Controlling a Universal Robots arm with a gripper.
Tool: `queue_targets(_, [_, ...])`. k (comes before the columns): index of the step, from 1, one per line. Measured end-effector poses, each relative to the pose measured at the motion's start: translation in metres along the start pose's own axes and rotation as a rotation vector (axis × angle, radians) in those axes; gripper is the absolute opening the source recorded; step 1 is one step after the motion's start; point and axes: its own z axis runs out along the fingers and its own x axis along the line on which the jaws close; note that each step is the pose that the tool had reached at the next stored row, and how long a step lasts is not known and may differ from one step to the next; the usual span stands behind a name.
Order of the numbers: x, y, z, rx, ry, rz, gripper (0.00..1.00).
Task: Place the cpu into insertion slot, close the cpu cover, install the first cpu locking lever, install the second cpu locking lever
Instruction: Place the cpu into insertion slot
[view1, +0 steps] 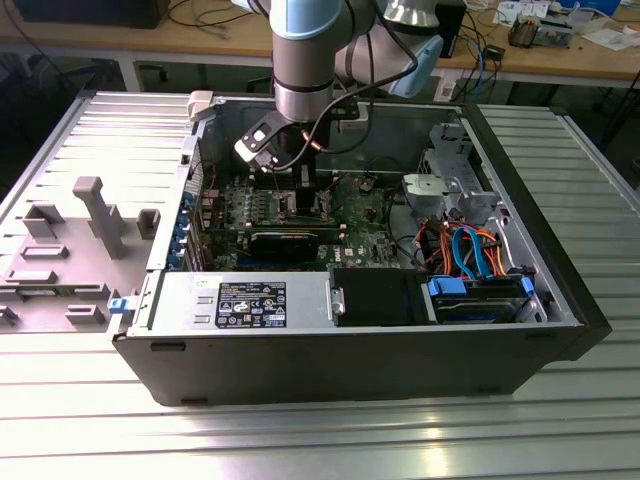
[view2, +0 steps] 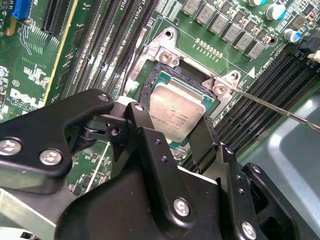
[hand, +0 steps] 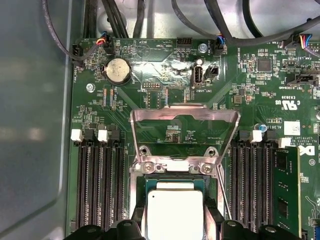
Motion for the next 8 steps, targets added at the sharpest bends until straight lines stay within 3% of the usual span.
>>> queue_targets(8, [0.0, 0.0, 0.002, 0.0, -0.0001, 0.0, 0.55])
